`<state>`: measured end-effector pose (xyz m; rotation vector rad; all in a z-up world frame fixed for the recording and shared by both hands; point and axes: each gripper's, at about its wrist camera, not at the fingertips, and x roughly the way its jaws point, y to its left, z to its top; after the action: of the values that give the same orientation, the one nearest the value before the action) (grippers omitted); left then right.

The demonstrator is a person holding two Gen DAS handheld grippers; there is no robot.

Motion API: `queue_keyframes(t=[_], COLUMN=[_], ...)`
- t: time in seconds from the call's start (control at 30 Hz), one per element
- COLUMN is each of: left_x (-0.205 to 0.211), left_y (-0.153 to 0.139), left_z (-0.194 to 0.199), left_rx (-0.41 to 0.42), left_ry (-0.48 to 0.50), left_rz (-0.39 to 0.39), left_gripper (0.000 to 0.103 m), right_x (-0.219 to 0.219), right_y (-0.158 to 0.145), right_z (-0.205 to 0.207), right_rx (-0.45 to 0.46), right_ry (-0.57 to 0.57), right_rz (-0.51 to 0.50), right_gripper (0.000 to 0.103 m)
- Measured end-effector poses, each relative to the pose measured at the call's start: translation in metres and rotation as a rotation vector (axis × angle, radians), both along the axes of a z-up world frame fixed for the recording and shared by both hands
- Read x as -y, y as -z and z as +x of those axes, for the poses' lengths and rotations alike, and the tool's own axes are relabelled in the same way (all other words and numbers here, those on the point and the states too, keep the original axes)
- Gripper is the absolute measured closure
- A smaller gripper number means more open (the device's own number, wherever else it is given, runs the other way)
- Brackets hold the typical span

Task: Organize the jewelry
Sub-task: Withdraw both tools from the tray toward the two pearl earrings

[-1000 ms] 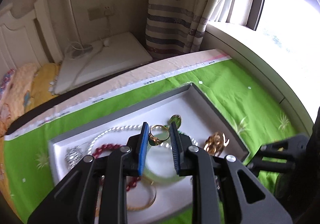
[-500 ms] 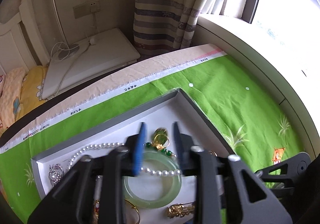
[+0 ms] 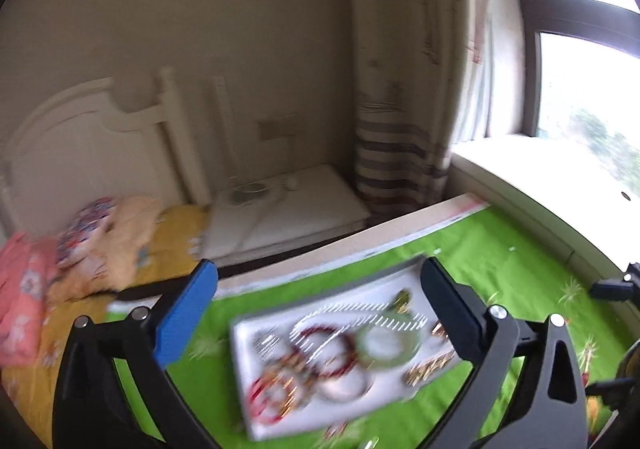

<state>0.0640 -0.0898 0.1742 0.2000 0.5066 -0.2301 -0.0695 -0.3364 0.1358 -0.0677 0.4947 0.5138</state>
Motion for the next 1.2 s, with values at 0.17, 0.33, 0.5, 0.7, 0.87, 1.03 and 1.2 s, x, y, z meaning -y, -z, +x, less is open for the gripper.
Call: queue_keyframes(t=[0.17,0.33,0.5,0.7,0.87,1.03,1.2], left_x=[-0.038,-0.084,-0.109,-0.099,-0.089,-0.094,-0.095], left_y=[0.022,0.064,0.117,0.154,0.158,0.16,0.161], left_z=[-0.059,-0.112,-0.136,-0.142,-0.137,-0.134,-0.134], left_rx=[-0.011,-0.07,-0.179,-0.24,-0.253,-0.277,-0.28], left_ry=[-0.065,-0.126,-0.165,-0.125,-0.089,-0.097,-0.093], left_rz=[0.013,-0.04,-0.126,-0.115,-0.082,-0.109,-0.111], left_gripper=[0.002,0.002,0.002,0.002,0.002,0.002,0.002], right_x=[-0.02,-0.038,-0.059,-0.074,-0.075,-0.084,-0.11], right_y=[0.019,0.042,0.065,0.087,0.092,0.094,0.095], right_z=[-0.023,-0.033,-0.029,-0.021,-0.014,-0.002,0.015], right_rx=[-0.05,-0.11,-0.176,-0.221,-0.245,-0.283,-0.282], right_ry=[-0.011,-0.006,-0.005,0.013,0.036,0.052,0.01], right_rz=[0.009,0.008,-0.028,-0.053,-0.062,-0.084,-0.133], right_gripper=[0.017,0.017,0.017,0.017,0.017,0.017,0.017])
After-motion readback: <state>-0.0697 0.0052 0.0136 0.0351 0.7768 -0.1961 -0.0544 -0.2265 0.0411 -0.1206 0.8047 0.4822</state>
